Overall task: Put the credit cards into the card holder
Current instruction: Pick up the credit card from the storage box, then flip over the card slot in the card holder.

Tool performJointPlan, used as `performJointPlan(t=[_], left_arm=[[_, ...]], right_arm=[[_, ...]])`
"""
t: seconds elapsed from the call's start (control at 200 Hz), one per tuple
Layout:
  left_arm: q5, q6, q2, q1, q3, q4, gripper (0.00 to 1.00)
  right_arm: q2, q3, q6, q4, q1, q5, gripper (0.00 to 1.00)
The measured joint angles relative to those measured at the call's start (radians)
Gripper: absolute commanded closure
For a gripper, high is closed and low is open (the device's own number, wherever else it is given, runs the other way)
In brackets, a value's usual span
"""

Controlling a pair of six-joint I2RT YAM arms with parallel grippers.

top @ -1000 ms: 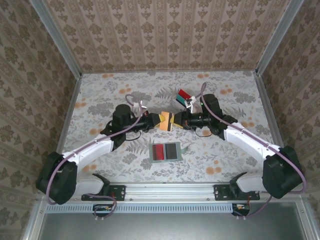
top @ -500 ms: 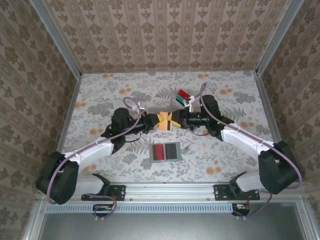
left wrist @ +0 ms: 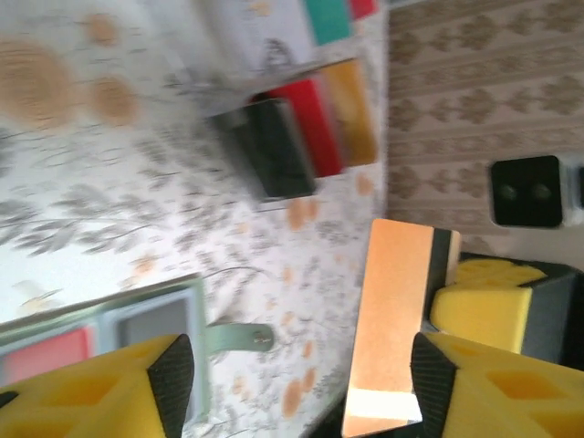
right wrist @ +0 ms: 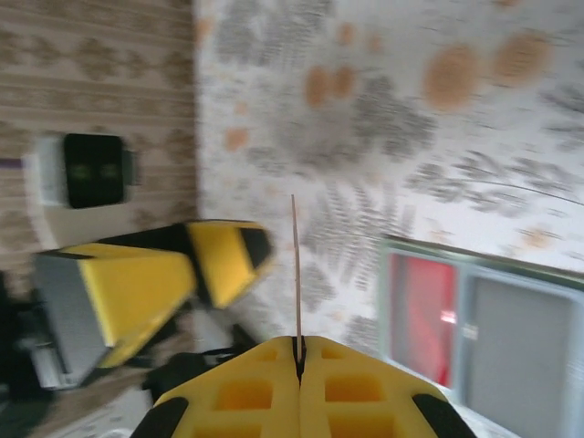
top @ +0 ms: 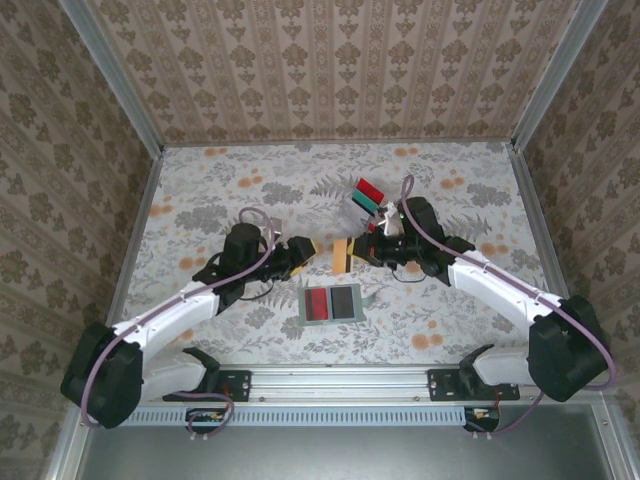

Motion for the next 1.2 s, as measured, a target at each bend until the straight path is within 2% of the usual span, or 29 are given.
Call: performJointPlan(t=[0.08, 0.17, 0.31, 0.705, 1.2], left_arm=[[-0.048, 0.072, -0.027, -0.008, 0.006, -0.142, 0.26], [-0.08, 0.116, -0.038, -0.014, -0.006, -0.231, 0.25], [-0.114, 0.146, -0.038, -0.039, -0.048, -0.307, 0.26], [-0.151, 0.18, 0.06, -0.091, -0.055, -0.335, 0.29], [-0.146, 0.183, 0.165, -0.111, -0.055, -0.267, 0.35]], right_arm=[[-0.003, 0.005, -0.069, -0.11, 0.052, 0.111, 0.94], [-0.002, 0.0, -0.121, -0.191, 0.106, 0.216, 0.94], [0.025, -0.019, -0.157, -0.238, 0.136, 0.286, 0.94], [0.115, -0.06, -0.16, -0.215, 0.136, 0.308, 0.94], [0.16, -0.063, -0.133, -0.132, 0.136, 0.287, 0.94]])
